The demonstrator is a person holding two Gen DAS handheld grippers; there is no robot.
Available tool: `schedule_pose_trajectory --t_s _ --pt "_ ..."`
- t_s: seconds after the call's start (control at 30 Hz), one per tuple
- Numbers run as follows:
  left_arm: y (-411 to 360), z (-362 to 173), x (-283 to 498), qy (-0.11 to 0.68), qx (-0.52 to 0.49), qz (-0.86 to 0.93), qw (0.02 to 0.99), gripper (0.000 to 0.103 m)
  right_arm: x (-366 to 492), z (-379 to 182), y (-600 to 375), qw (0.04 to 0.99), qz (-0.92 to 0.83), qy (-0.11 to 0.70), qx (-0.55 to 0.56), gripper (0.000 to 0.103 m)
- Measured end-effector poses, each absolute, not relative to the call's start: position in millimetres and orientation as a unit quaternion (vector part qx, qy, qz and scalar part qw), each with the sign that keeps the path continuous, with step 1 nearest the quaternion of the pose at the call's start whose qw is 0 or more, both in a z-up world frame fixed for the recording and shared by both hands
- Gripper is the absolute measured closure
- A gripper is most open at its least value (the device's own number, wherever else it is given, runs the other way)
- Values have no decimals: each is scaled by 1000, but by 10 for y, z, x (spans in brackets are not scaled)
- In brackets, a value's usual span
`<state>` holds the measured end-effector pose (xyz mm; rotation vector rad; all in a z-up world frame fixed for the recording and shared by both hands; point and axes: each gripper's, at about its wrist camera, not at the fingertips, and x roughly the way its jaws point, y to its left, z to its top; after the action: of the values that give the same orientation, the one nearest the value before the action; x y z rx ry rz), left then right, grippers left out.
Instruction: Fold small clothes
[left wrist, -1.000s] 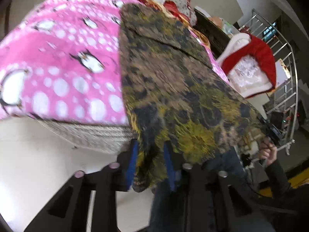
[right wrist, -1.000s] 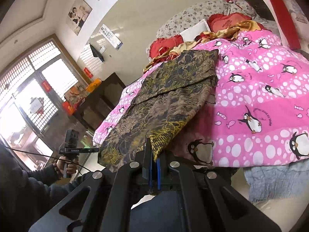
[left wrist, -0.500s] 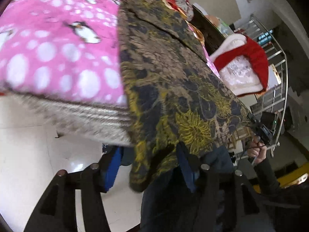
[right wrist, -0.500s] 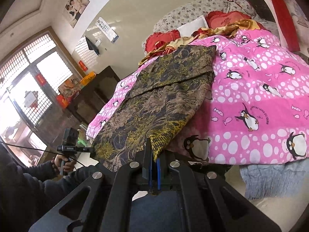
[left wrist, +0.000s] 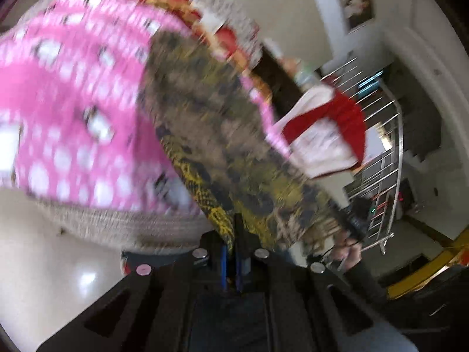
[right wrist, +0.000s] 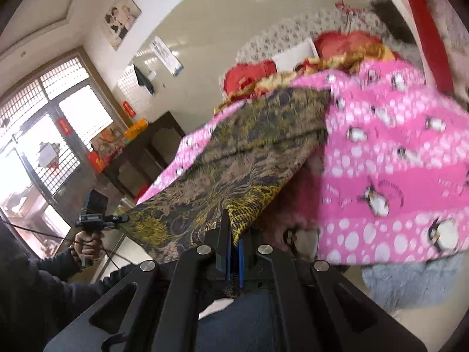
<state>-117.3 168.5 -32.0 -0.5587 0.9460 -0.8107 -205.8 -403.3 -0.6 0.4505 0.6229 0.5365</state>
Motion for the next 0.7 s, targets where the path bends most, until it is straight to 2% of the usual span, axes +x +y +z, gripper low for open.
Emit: schedule_pose_trajectory --t_s 0.27,0.4,0.5,0.7 --pt "1916 462 -1387 347 -255 -416 801 100 -2433 797 -4105 928 258 216 161 97" --pt "1950 768 -1382 314 -252 -426 810 100 -2388 1111 -4109 934 266 202 124 97" --pt "1840 774 -1029 316 -248 -395 826 100 -2076 1072 -4119 933 259 216 124 97" --pt "1557 416 71 356 -272 -281 848 100 -1160 740 -3996 936 182 285 95 97"
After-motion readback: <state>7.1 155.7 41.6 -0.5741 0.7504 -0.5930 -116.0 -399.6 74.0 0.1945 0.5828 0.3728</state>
